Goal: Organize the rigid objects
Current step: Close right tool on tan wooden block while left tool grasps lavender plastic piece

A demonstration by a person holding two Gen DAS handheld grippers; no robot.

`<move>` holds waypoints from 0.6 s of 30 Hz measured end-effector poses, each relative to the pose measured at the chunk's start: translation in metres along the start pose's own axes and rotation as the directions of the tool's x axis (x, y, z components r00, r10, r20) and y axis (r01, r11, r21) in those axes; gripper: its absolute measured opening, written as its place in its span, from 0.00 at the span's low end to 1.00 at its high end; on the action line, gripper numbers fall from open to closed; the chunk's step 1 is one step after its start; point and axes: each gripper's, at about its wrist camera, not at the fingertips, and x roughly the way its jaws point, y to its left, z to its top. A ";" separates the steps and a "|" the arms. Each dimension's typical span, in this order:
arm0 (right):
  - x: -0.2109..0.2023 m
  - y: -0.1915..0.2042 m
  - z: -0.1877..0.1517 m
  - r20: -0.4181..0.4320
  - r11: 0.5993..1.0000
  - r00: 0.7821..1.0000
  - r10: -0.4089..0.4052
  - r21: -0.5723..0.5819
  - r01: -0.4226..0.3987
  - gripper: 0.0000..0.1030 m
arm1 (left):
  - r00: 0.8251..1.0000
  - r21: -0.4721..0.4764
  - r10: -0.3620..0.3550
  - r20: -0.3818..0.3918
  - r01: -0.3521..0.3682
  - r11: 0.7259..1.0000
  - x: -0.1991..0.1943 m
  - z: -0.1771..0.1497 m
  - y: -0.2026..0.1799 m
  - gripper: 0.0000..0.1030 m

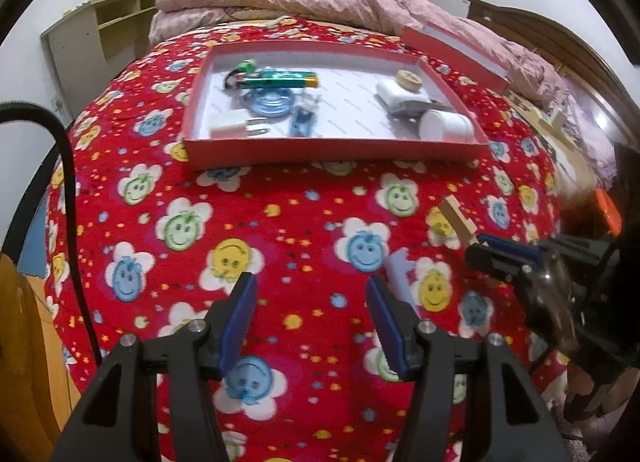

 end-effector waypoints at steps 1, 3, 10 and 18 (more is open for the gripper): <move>-0.003 -0.004 -0.003 -0.002 1.000 1.000 -0.010 0.004 0.010 0.12 | 1.000 0.006 -0.008 -0.004 0.008 1.000 0.001 0.000 -0.003 0.58; -0.008 -0.013 -0.012 -0.010 0.999 1.000 -0.029 0.018 0.030 0.12 | 1.000 0.015 -0.022 -0.013 0.022 1.000 0.002 0.000 -0.010 0.58; -0.016 -0.032 -0.034 -0.017 0.994 0.995 -0.101 0.045 0.101 0.12 | 0.999 0.067 -0.027 -0.031 0.029 0.997 0.009 -0.004 -0.036 0.58; -0.014 -0.040 -0.043 0.012 0.994 0.997 -0.071 0.088 0.070 0.12 | 0.998 0.096 -0.015 -0.054 0.021 0.995 0.024 -0.007 -0.058 0.57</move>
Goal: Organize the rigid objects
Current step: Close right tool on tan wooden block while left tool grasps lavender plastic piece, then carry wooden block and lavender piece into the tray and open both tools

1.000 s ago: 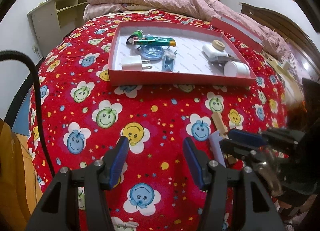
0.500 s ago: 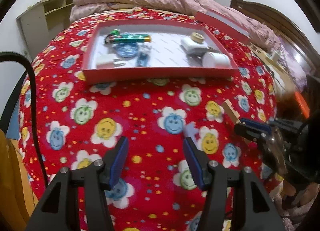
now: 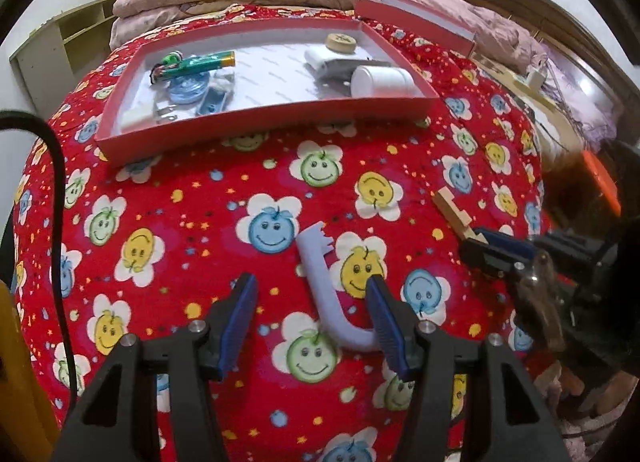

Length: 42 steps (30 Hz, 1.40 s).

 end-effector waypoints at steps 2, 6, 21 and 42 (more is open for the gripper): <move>0.000 -0.001 -0.001 0.006 1.000 1.000 0.009 0.008 -0.009 0.12 | 1.000 0.014 0.017 0.004 -0.017 1.000 0.002 0.000 -0.005 0.55; 0.000 -0.002 -0.001 0.014 1.000 1.000 0.017 0.014 -0.017 0.12 | 0.999 0.051 0.036 0.019 -0.037 0.998 0.003 -0.001 -0.013 0.49; -0.002 -0.006 -0.002 0.035 0.998 0.999 0.040 0.052 -0.042 0.12 | 0.999 0.054 -0.017 0.032 0.015 0.998 -0.005 -0.004 -0.009 0.15; -0.014 0.015 0.061 0.102 0.997 0.992 0.071 0.022 -0.074 0.12 | 0.981 -0.083 0.047 0.187 -0.032 0.996 -0.039 0.062 0.050 0.15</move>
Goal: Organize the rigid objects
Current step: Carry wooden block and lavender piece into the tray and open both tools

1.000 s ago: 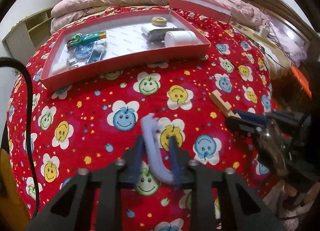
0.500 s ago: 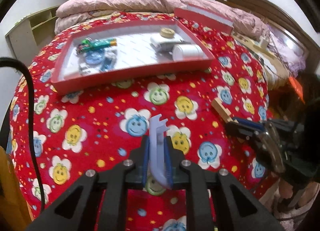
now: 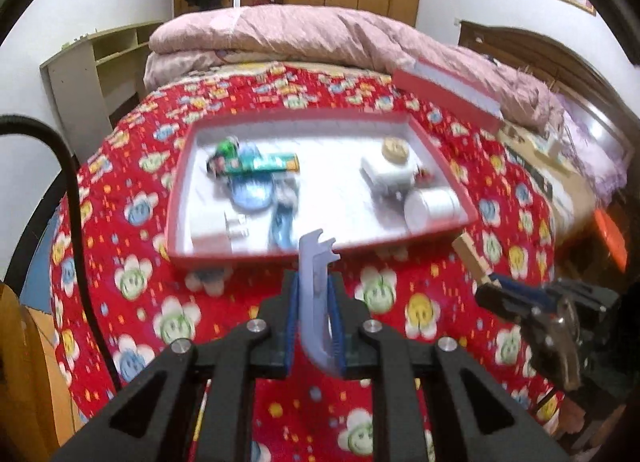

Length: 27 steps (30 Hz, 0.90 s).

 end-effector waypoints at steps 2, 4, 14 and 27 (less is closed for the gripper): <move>0.004 0.002 0.012 0.007 1.000 1.000 0.003 0.002 -0.003 0.12 | 1.000 -0.005 0.001 0.012 -0.001 1.000 0.001 0.010 0.002 0.15; 0.009 0.002 0.023 0.014 1.000 1.000 0.008 0.009 -0.008 0.12 | 1.000 -0.006 0.008 0.020 -0.008 1.000 0.004 0.019 0.004 0.15; 0.037 -0.004 0.069 0.033 0.999 0.999 -0.017 0.036 0.016 0.12 | 0.999 -0.034 0.047 0.010 -0.047 0.998 0.038 0.051 0.009 0.15; 0.069 -0.016 0.090 0.003 0.996 0.997 -0.082 0.035 0.082 0.12 | 0.995 -0.066 0.102 -0.017 -0.103 0.992 0.071 0.070 0.015 0.15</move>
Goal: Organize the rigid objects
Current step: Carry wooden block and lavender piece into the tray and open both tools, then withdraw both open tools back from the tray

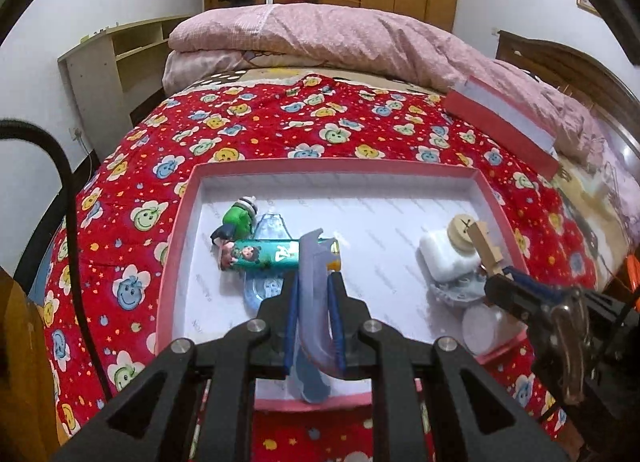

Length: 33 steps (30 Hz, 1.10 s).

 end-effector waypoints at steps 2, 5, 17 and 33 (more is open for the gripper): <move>0.003 0.000 0.002 -0.004 1.000 1.000 -0.007 -0.006 0.007 0.12 | 1.000 0.003 0.003 -0.005 -0.003 1.000 0.003 0.000 0.000 0.15; 0.005 0.000 0.003 -0.002 1.000 1.000 -0.010 -0.010 0.010 0.12 | 1.000 0.005 0.008 -0.002 -0.008 1.000 0.004 0.000 -0.001 0.21; -0.013 0.006 0.003 0.058 1.000 0.998 -0.012 -0.006 0.013 0.44 | 0.998 -0.002 0.045 0.036 -0.045 0.999 -0.021 -0.003 0.005 0.59; -0.057 0.025 -0.046 0.024 1.000 1.000 -0.002 -0.008 0.002 0.50 | 0.998 -0.026 0.053 -0.044 -0.054 0.998 -0.060 -0.062 0.015 0.62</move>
